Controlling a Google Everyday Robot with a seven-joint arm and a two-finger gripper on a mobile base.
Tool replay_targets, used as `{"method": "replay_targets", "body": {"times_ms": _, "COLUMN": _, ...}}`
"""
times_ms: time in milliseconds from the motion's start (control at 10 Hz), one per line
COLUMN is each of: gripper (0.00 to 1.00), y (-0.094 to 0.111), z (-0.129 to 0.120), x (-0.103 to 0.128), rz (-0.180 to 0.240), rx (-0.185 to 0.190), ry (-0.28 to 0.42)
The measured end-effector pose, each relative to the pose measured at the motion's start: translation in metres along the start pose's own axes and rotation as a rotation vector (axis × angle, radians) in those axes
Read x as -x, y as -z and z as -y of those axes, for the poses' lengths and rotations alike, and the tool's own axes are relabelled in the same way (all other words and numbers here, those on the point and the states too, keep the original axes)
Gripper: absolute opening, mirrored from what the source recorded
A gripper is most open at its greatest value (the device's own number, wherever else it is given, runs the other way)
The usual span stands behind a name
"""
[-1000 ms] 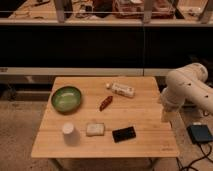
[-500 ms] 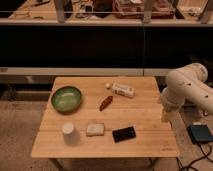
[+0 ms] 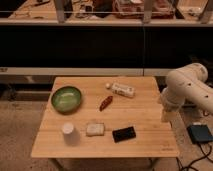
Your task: Push the eraser across the table
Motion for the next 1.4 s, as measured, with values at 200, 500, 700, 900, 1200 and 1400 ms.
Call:
{"method": "replay_targets", "body": {"times_ms": 200, "gripper": 0.65, "y": 0.0, "z": 0.0, "x": 0.0, "rz": 0.0, "rx": 0.0, "ry": 0.0}}
{"method": "replay_targets", "body": {"times_ms": 500, "gripper": 0.65, "y": 0.0, "z": 0.0, "x": 0.0, "rz": 0.0, "rx": 0.0, "ry": 0.0}}
{"method": "replay_targets", "body": {"times_ms": 700, "gripper": 0.65, "y": 0.0, "z": 0.0, "x": 0.0, "rz": 0.0, "rx": 0.0, "ry": 0.0}}
{"method": "replay_targets", "body": {"times_ms": 900, "gripper": 0.65, "y": 0.0, "z": 0.0, "x": 0.0, "rz": -0.001, "rx": 0.0, "ry": 0.002}}
{"method": "replay_targets", "body": {"times_ms": 1200, "gripper": 0.65, "y": -0.013, "z": -0.024, "x": 0.019, "rz": 0.063, "rx": -0.055, "ry": 0.044}}
{"method": "replay_targets", "body": {"times_ms": 1400, "gripper": 0.65, "y": -0.026, "z": -0.054, "x": 0.031, "rz": 0.12, "rx": -0.077, "ry": 0.073}}
